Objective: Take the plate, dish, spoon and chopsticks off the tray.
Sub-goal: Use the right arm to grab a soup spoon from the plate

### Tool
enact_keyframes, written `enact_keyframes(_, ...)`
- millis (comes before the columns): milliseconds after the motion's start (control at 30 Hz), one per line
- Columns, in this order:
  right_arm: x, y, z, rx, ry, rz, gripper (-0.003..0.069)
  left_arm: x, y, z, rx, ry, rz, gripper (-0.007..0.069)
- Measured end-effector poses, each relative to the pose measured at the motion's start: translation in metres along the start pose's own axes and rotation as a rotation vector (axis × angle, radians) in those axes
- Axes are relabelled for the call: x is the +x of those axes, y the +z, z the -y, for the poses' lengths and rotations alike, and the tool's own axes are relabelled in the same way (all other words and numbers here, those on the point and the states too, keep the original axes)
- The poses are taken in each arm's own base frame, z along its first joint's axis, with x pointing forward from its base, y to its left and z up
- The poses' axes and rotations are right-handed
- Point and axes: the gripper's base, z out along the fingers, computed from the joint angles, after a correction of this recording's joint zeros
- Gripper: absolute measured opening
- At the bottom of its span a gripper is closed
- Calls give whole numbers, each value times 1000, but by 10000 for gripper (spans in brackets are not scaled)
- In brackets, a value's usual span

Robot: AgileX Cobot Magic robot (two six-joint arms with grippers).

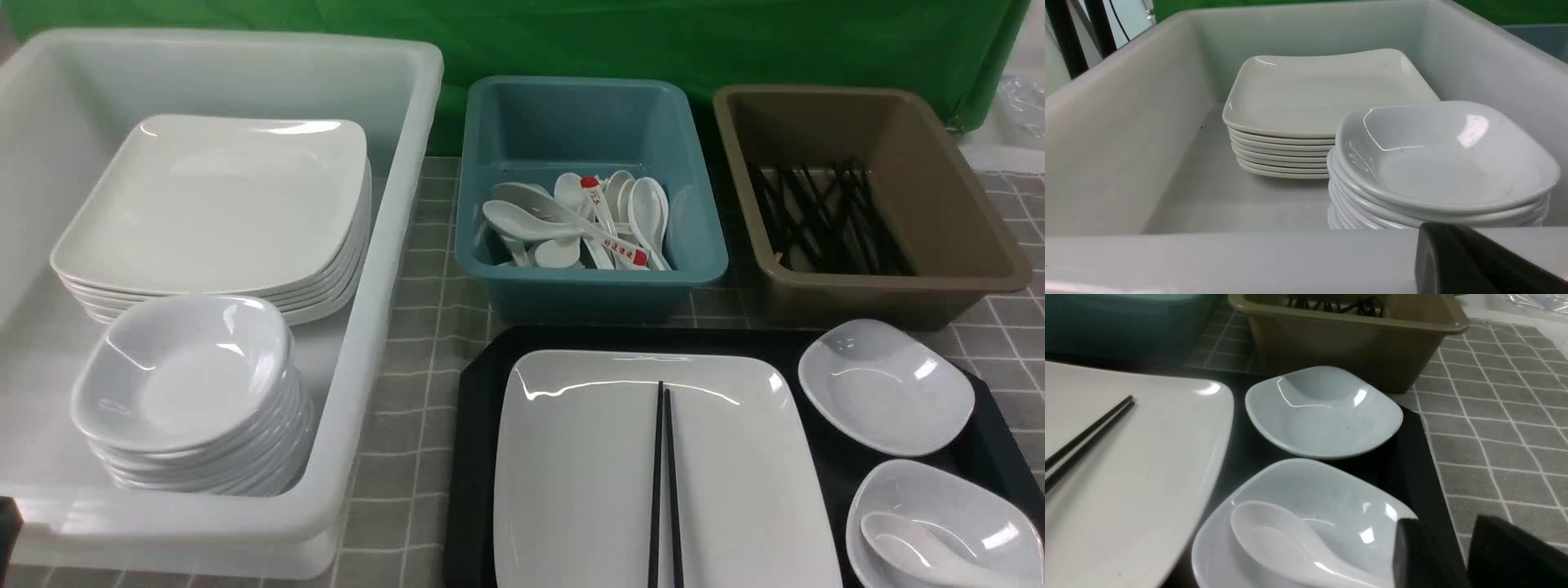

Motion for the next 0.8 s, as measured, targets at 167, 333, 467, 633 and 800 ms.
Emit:
enact_keyframes(167, 0, 0, 0, 0, 0, 0, 238, 0, 0, 0, 0, 1, 0, 3)
enact_keyframes(333, 0, 0, 0, 0, 0, 0, 238, 0, 0, 0, 0, 0, 0, 3)
enact_keyframes(467, 0, 0, 0, 0, 0, 0, 238, 0, 0, 0, 0, 0, 0, 3)
enact_keyframes(633, 0, 0, 0, 0, 0, 0, 238, 0, 0, 0, -4, 16, 4, 3)
enact_keyframes(800, 0, 0, 0, 0, 0, 0, 238, -9, 0, -1, -5, -51, 104, 3)
